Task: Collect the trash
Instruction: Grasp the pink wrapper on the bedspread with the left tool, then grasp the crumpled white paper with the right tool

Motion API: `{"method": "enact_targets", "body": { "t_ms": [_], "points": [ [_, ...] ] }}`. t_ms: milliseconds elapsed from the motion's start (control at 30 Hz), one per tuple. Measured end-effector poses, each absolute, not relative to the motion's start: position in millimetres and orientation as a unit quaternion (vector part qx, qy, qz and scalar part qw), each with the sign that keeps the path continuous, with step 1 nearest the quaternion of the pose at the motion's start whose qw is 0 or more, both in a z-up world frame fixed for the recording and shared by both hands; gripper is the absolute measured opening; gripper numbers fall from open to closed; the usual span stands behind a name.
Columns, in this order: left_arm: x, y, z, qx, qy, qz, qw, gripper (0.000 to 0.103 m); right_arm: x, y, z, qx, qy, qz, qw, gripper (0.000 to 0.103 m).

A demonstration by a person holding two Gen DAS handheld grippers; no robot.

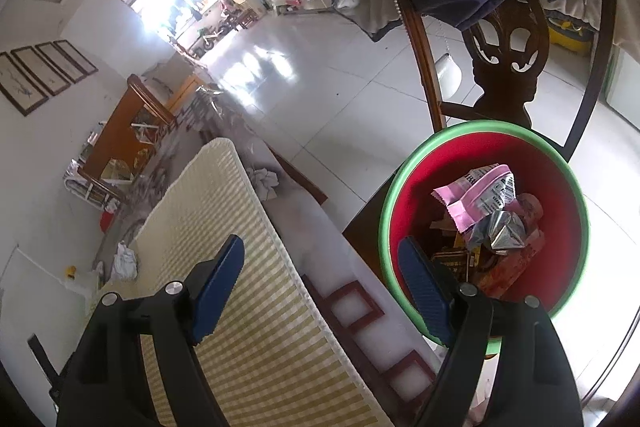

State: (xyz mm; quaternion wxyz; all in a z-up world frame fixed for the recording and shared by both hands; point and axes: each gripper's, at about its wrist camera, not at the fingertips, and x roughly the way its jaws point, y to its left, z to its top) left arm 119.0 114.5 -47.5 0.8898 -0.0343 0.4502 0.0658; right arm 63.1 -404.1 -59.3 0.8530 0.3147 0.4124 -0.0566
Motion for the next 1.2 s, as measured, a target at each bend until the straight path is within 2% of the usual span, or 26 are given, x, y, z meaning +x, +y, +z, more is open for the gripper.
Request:
{"method": "enact_targets", "body": {
  "t_ms": [167,333,400,467,533,567,600,767,933,1033,1133,1200],
  "points": [
    [143,82,-69,0.115,0.466,0.038,0.876,0.097,69,-395,-63,0.301,0.425,-0.052,0.852,0.077],
    [148,104,-90,0.063,0.5,0.052,0.862,0.097,74,-390,-68,0.294,0.436,-0.054,0.849,0.077],
    [150,117,-101,0.036,0.531,0.062,0.845,0.091,76,-386,-71,0.29,0.441,-0.052,0.848,0.077],
    [150,126,-110,0.017,0.549,0.068,0.833,0.065,77,-381,-73,0.281,0.446,-0.05,0.848,0.077],
    [148,132,-108,-0.006,0.547,0.072,0.834,0.058,78,-379,-74,0.276,0.448,-0.049,0.849,0.077],
    [148,132,-107,-0.011,0.546,0.07,0.835,0.041,78,-378,-74,0.275,0.449,-0.049,0.849,0.077],
    [146,132,-105,-0.018,0.544,0.064,0.837,0.037,78,-377,-74,0.273,0.45,-0.05,0.849,0.077],
    [115,123,-77,-0.092,0.505,0.038,0.858,0.032,78,-373,-75,0.264,0.456,-0.051,0.848,0.077],
    [59,92,-50,-0.162,0.44,0.0,0.883,0.031,81,-354,-73,0.236,0.463,-0.03,0.854,0.077],
    [15,90,-62,-0.235,0.421,0.015,0.876,0.032,89,-327,-74,0.208,0.472,-0.003,0.857,0.077],
    [13,96,-89,-0.3,0.455,0.011,0.838,0.032,98,-293,-75,0.169,0.479,0.027,0.861,0.077],
    [16,106,-91,-0.334,0.446,0.01,0.83,0.032,113,-258,-77,0.14,0.483,0.052,0.863,0.077]
  ]
}}
